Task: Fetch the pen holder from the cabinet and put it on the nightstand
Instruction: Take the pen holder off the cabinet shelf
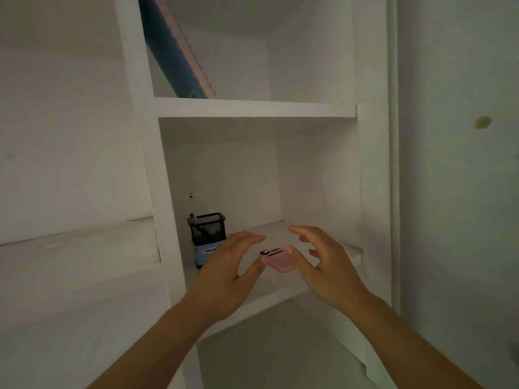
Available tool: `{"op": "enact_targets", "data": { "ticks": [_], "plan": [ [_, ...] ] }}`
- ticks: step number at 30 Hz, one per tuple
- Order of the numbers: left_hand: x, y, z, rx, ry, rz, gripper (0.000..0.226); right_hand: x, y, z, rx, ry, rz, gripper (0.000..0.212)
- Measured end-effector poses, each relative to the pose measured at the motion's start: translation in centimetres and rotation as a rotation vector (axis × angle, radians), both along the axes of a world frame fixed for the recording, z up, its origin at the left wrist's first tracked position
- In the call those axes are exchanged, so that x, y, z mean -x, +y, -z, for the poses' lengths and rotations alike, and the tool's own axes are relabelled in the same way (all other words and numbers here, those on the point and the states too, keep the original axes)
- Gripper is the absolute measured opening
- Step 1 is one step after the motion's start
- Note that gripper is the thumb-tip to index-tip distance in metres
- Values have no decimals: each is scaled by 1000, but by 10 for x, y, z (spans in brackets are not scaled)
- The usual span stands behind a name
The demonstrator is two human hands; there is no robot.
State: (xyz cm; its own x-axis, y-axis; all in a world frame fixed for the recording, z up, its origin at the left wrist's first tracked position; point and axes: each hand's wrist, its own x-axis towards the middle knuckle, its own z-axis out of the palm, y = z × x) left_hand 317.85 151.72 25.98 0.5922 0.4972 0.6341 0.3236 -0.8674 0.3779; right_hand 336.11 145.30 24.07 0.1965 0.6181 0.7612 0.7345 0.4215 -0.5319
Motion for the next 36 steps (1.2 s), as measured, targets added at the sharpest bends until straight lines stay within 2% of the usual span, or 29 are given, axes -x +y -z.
{"op": "enact_targets", "data": {
  "ticks": [7, 10, 19, 28, 33, 36],
  "plan": [
    [-25, 34, -14, -50, -70, -249, 40, -28, 74, -21, -19, -48, -162, 38],
    [-32, 39, -16, -33, -156, -344, 41, -34, 100, -28, -7, -44, -236, 40],
    [-32, 60, -6, -45, -351, -656, 53, -14, 153, -54, 49, -83, -473, 48],
    [-31, 76, 10, 38, -398, -700, 64, 6, 190, -46, 112, -171, -591, 56],
    [-30, 82, 13, 99, -409, -670, 70, 10, 203, -31, 172, -132, -607, 59],
    [-30, 83, 15, 128, -425, -638, 71, 11, 207, -30, 243, -44, -651, 63]
  ]
}}
